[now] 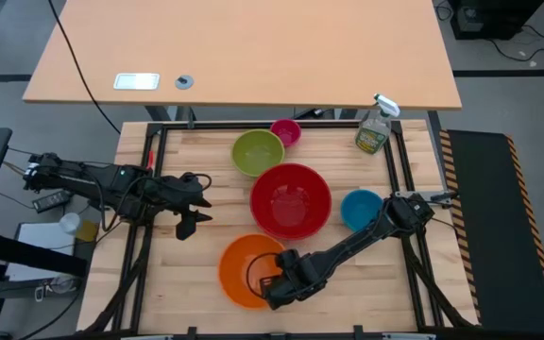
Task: Nest bowls inside each other by size order
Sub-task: Stack the orange bowl on top of the red bowl
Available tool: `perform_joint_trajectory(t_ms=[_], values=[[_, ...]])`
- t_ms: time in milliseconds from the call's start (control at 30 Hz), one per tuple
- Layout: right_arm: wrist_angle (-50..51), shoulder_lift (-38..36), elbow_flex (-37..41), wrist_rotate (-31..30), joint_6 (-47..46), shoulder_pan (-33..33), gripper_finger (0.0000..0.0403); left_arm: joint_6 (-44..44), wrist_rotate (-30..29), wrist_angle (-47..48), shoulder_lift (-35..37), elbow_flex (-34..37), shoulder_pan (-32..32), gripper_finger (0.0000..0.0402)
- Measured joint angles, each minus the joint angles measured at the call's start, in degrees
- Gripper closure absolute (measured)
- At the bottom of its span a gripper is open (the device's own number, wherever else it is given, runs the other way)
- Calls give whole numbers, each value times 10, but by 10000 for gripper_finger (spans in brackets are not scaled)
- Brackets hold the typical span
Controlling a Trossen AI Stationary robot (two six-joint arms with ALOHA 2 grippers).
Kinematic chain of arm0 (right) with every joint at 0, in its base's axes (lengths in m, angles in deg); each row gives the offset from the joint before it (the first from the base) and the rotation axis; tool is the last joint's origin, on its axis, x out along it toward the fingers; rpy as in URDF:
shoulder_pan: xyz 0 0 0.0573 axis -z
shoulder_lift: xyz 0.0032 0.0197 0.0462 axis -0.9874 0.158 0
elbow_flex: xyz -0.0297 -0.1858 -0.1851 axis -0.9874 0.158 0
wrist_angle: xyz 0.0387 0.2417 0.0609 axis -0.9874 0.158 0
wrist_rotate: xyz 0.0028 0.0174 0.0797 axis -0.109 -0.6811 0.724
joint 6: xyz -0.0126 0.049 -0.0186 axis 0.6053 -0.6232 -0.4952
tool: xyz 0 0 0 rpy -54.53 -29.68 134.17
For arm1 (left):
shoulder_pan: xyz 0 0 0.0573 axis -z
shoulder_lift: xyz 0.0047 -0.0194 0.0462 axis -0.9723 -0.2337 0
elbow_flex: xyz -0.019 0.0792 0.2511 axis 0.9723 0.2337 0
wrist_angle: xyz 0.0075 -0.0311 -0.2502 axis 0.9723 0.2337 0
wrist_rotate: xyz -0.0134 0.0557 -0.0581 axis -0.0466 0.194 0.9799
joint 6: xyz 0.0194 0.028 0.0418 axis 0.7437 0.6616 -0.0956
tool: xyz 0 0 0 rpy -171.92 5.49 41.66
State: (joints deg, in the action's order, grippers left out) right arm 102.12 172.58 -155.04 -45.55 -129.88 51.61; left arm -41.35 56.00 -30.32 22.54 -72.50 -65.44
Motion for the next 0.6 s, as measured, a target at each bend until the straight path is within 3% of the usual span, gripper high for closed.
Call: perform_joint_trajectory(t_ms=[333, 600], values=[[-1, 0, 0, 6, 14, -2, 378, 0, 0, 0, 0, 0, 0, 208], [1, 0, -1, 10, 16, -1, 374, -3, 0, 0, 0, 0, 0, 208]])
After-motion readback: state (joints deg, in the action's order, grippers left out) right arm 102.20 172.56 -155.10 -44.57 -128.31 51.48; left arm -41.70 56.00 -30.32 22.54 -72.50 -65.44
